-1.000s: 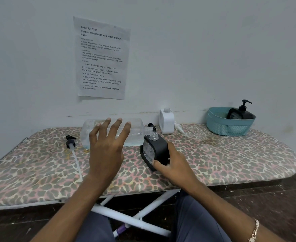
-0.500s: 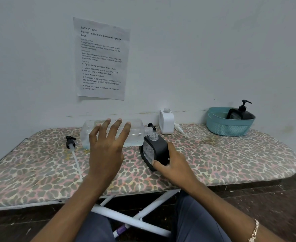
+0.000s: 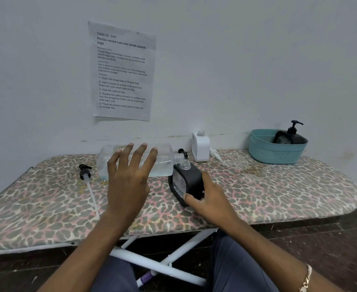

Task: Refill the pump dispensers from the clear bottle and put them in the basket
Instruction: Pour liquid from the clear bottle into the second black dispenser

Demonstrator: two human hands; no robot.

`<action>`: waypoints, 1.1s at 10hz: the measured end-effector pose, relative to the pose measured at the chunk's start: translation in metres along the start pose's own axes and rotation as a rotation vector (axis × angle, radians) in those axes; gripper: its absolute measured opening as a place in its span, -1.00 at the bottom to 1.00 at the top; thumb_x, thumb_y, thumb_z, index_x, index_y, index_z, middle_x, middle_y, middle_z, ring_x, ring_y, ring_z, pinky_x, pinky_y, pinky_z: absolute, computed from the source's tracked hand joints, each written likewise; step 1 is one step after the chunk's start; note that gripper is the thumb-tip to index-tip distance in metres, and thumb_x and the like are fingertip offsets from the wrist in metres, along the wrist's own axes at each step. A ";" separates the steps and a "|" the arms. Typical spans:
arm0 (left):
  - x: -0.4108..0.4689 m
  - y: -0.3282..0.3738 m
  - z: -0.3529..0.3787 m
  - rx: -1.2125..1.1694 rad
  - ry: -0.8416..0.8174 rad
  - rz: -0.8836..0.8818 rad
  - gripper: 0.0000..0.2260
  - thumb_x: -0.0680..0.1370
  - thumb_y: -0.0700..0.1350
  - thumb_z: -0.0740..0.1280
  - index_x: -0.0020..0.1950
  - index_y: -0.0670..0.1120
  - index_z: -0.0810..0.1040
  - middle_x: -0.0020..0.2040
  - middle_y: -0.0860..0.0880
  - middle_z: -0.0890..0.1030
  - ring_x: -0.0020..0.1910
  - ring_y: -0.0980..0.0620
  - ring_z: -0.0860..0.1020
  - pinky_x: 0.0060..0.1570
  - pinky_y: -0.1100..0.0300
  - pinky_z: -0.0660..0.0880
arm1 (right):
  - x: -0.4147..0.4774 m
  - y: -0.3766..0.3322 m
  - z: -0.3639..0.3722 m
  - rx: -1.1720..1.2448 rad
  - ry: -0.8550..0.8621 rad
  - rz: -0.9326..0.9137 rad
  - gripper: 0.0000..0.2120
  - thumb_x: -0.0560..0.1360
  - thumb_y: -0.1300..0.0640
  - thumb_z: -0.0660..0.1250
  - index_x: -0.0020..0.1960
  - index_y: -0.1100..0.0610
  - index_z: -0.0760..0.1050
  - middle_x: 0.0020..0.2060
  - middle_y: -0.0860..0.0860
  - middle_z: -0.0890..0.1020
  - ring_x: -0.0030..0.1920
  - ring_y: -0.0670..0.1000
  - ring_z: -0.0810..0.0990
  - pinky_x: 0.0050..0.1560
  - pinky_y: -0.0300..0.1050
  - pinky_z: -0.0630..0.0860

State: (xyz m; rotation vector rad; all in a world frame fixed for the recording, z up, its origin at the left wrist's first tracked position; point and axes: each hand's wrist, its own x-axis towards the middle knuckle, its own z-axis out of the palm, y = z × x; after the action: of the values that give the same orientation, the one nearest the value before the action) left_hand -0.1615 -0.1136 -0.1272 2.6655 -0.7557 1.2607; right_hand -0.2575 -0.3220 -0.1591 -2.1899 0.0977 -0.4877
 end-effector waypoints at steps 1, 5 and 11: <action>0.000 0.000 0.000 -0.002 -0.001 0.001 -0.25 0.31 -0.47 0.40 0.49 -0.06 0.52 0.44 -0.15 0.56 0.48 -0.28 0.45 0.42 -0.22 0.24 | 0.000 -0.001 0.000 0.000 0.001 -0.003 -0.54 0.50 -0.03 0.46 0.28 -0.18 0.29 -0.01 -0.20 0.63 -0.03 -0.34 0.58 -0.18 -0.44 0.51; 0.000 0.000 -0.002 -0.001 -0.005 0.003 -0.26 0.32 -0.47 0.39 0.49 -0.07 0.52 0.44 -0.16 0.57 0.47 -0.29 0.45 0.41 -0.24 0.25 | 0.000 0.000 0.000 -0.009 -0.002 -0.003 -0.52 0.51 -0.03 0.46 0.32 -0.15 0.30 -0.02 -0.21 0.61 -0.03 -0.35 0.57 -0.19 -0.43 0.52; 0.002 -0.001 -0.001 0.005 -0.006 0.007 -0.25 0.31 -0.47 0.39 0.48 -0.06 0.53 0.43 -0.16 0.57 0.47 -0.29 0.45 0.41 -0.23 0.25 | 0.000 -0.001 0.000 0.005 -0.008 -0.002 -0.54 0.50 -0.02 0.45 0.32 -0.10 0.33 -0.02 -0.20 0.62 -0.03 -0.31 0.58 -0.17 -0.41 0.51</action>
State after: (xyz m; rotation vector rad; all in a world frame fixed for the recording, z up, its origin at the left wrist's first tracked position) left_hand -0.1610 -0.1134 -0.1254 2.6737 -0.7644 1.2588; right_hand -0.2576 -0.3215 -0.1586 -2.1870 0.0893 -0.4797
